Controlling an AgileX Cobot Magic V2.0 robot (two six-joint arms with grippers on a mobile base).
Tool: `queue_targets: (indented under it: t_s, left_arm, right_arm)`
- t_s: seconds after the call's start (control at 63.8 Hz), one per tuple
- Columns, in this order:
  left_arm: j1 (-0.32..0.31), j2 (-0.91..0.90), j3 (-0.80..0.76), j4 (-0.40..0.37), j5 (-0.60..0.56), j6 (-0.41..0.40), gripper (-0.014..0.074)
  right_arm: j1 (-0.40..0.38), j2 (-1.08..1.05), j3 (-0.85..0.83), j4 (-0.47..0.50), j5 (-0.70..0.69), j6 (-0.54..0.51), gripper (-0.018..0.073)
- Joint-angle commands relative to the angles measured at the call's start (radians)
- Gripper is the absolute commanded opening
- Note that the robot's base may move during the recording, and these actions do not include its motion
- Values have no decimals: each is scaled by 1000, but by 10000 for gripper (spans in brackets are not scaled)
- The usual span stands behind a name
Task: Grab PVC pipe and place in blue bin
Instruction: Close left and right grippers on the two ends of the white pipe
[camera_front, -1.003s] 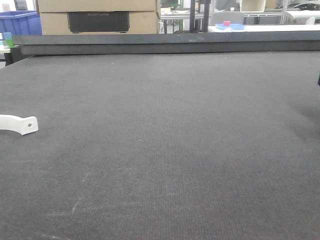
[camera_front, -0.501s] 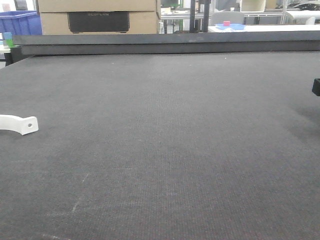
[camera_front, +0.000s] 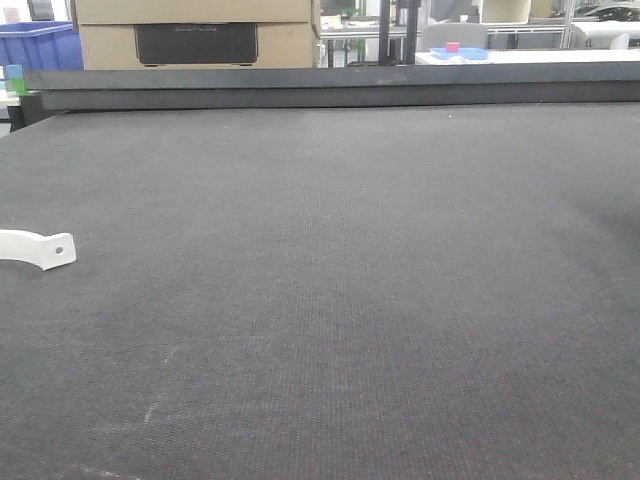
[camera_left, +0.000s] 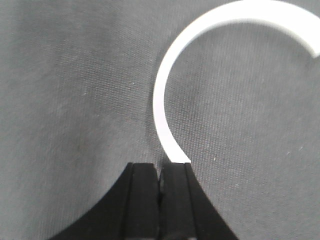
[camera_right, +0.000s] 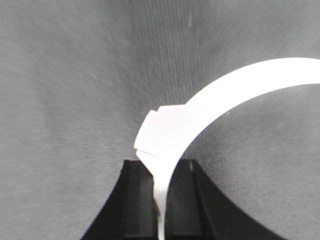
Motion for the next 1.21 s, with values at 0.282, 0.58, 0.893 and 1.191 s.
queue_targets:
  t_s: [0.282, 0.58, 0.893, 1.191]
  left_arm:
    - [0, 253, -7, -39, -240, 119, 322]
    - [0, 400, -68, -39, -292, 133, 259]
    - [0, 465, -122, -39, -208, 150, 183]
    - [0, 465, -122, -47, -159, 150, -69]
  right_arm:
    - [-2, -26, -8, -10, 10, -22, -168]
    - [-2, -26, -8, -10, 12, -22, -168]
    - [-2, -26, -8, -10, 14, -22, -168]
    - [-2, -26, -8, -10, -1, -22, -168]
